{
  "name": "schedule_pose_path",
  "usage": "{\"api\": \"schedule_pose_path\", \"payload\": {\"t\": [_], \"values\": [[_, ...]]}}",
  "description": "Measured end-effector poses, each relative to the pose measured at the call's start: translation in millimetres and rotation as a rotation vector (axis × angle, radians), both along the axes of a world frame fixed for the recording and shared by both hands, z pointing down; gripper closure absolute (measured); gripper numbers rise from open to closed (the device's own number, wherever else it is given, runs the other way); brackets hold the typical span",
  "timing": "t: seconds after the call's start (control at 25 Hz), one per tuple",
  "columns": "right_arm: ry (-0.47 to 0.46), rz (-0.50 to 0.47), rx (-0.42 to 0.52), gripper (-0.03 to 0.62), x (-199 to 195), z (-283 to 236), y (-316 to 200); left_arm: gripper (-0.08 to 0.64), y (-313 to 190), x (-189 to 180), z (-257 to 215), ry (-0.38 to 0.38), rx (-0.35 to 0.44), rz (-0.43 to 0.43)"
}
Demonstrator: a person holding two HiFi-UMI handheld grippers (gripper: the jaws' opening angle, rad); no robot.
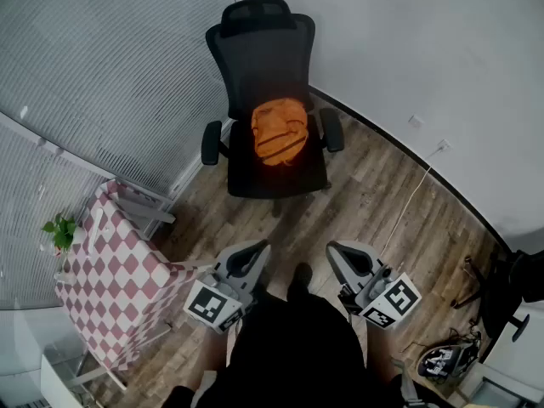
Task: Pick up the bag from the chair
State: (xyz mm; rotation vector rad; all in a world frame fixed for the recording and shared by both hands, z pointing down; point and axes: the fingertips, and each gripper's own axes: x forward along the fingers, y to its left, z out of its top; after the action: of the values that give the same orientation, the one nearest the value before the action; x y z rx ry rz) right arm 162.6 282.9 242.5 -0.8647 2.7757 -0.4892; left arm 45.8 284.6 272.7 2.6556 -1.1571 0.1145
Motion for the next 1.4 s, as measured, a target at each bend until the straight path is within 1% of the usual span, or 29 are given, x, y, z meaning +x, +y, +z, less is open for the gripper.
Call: {"api": "schedule_pose_path", "payload": {"t": [0.24,0.36,0.6,0.72,0.92,1.04,1.2,1.4], "values": [[-0.002,-0.016,0.006,0.574,2.2,1.0,0.3,0.525,-0.1,2.7,-0.8,-0.013,0.011,-0.004],[-0.004,-0.017,0.002,0.574,4.4,2.4,0.5,0.525,0.5,5.2,-2.6,-0.005,0.006,-0.012],[-0.036,-0.021,0.008,0.572,4.4,1.2,-1.4,0.526,0.3,10.6,-3.0,-0.009,0.003,-0.013],[-0.003,-0.026,-0.002,0.572,3.4,8.2,-2.3,0.525,-0.3,12.0,0.8,-0.021,-0.007,-0.018],[0.028,-0.046,-0.034,0.572,0.0,21.0,-6.4,0.525,-2.9,10.8,-0.5,0.013,-0.036,-0.058],[0.035,-0.050,-0.058,0.572,-4.8,28.1,-14.6,0.525,-3.7,2.9,4.5,0.008,-0.059,-0.071],[0.076,-0.038,-0.077,0.572,-19.7,40.6,-31.2,0.525,-14.2,-21.2,15.2,0.001,-0.080,-0.089],[0.121,-0.001,-0.091,0.572,-29.0,44.3,-59.2,0.525,-46.7,-41.6,23.3,-0.004,-0.075,-0.055]]}}
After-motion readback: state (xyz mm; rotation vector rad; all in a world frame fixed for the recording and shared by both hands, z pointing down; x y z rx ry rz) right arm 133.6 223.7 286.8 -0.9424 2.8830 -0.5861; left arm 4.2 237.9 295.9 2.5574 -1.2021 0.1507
